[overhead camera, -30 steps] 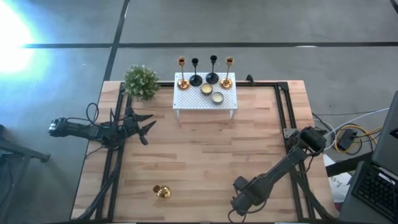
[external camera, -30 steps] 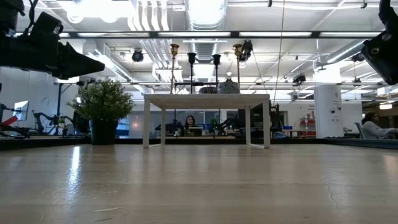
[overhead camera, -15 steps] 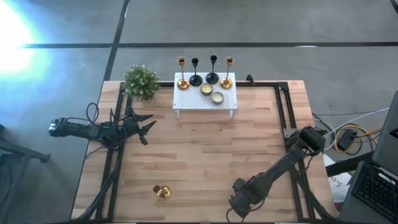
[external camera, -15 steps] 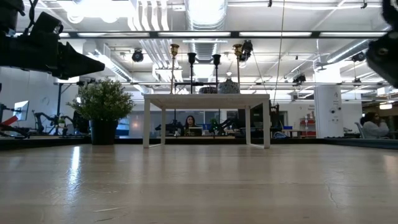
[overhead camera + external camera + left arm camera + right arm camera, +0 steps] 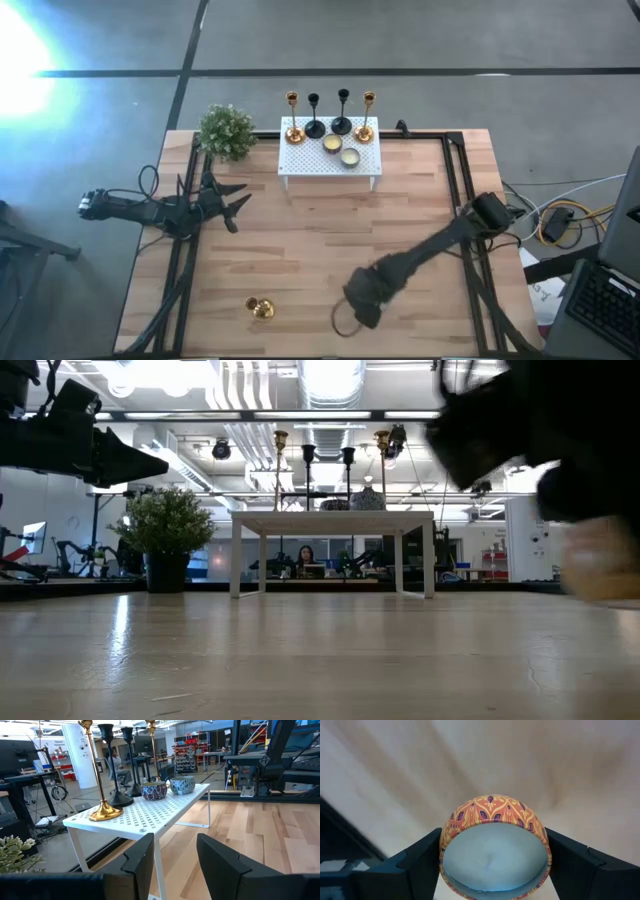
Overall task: Pick & Place candle stick holders
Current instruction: Put the orange scented candle on the shelf
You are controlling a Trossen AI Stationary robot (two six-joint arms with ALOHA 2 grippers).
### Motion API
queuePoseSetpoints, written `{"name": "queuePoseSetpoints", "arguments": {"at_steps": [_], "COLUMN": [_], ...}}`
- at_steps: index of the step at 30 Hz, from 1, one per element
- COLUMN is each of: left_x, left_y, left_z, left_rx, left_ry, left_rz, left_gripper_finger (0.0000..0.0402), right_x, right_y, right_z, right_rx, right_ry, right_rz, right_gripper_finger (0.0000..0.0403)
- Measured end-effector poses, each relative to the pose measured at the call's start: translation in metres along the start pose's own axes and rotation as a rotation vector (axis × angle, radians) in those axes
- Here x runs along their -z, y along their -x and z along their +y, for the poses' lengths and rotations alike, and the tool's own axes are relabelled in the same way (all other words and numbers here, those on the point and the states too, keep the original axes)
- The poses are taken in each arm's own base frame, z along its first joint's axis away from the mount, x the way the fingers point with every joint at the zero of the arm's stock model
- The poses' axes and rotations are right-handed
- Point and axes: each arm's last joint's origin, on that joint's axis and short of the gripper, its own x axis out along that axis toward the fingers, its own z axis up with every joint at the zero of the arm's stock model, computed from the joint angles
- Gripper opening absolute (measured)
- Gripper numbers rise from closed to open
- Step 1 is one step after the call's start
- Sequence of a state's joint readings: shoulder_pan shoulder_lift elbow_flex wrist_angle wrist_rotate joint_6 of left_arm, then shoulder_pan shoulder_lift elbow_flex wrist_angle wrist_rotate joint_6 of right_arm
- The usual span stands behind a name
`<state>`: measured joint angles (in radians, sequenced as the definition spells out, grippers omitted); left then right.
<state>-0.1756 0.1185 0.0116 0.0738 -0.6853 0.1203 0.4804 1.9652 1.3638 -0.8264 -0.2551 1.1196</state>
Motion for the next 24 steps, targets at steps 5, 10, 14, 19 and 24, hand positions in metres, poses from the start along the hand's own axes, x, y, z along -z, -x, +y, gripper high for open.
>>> {"name": "queuePoseSetpoints", "arguments": {"at_steps": [5,10,14,19,24], "left_x": [0.000,0.000,0.000,0.000,0.000], "left_y": [0.000,0.000,0.000,0.000,0.000], "left_z": [0.000,0.000,0.000,0.000,0.000], "left_rx": [0.000,0.000,0.000,0.000,-0.001], "left_ry": [0.000,0.000,0.000,0.000,0.000], "left_rz": [0.000,0.000,0.000,0.000,0.000], "left_gripper_finger": [0.0154,0.0154,0.0154,0.0154,0.0154], "right_x": [-0.044,-0.088,-0.116,-0.140,-0.172], "right_y": [0.014,0.029,0.040,0.054,0.059], "right_z": [-0.022,-0.045,-0.054,-0.062,-0.061], "right_rx": [0.002,-0.062,-0.137,-0.206,-0.195], "right_ry": [0.066,0.112,0.183,0.251,0.344], "right_rz": [-0.085,-0.182,-0.296,-0.428,-0.494], "right_gripper_finger": [0.0285,0.0285,0.0285,0.0285,0.0285]}}
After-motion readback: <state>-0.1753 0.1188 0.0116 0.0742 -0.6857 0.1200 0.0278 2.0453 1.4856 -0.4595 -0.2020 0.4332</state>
